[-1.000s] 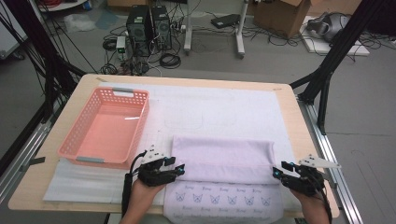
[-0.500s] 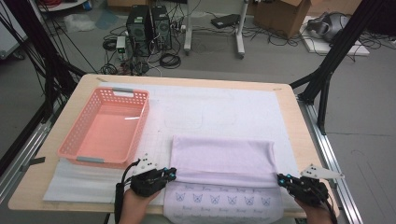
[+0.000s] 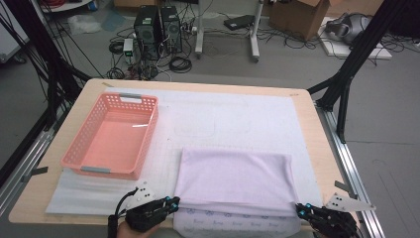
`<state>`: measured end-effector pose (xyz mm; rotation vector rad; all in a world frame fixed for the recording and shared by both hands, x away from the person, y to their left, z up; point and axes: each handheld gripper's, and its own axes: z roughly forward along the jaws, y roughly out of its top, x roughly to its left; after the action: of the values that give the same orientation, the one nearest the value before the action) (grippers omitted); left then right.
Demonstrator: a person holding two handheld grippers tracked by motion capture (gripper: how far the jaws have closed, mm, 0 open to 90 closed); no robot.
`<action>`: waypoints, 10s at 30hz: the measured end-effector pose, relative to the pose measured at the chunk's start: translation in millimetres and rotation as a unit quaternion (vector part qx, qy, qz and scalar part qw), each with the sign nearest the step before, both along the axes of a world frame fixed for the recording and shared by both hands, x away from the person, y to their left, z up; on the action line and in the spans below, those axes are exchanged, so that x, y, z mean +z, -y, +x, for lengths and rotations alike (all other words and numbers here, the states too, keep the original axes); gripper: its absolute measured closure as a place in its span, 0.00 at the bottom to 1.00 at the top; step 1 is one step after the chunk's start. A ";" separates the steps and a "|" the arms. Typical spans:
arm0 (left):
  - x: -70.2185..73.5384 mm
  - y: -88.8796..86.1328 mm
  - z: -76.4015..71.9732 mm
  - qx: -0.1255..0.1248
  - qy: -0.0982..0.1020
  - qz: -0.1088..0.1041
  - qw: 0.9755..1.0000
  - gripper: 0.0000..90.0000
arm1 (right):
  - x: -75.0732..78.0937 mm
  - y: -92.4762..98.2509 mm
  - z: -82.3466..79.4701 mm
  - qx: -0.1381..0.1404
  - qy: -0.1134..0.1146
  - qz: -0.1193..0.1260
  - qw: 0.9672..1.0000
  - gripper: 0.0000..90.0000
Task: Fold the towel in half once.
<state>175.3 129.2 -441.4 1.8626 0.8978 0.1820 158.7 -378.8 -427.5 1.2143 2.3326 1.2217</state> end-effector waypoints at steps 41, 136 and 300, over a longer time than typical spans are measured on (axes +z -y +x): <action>-7.1 -5.0 69.0 0.088 0.025 -0.016 0.996 0.47 | -13.5 6.5 93.6 -0.185 0.032 0.024 0.982 0.61; 11.9 32.1 171.3 0.112 0.027 -0.009 0.993 0.40 | 15.5 -21.4 185.0 -0.115 0.018 0.023 0.993 0.53; 4.6 10.6 57.1 0.083 -0.004 -0.012 0.996 0.55 | 3.9 -4.0 34.0 -0.089 -0.007 0.019 0.996 0.65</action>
<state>232.4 118.5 -436.8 1.7678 1.0564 0.2652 192.6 -374.7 -423.6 1.4131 2.1670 1.2047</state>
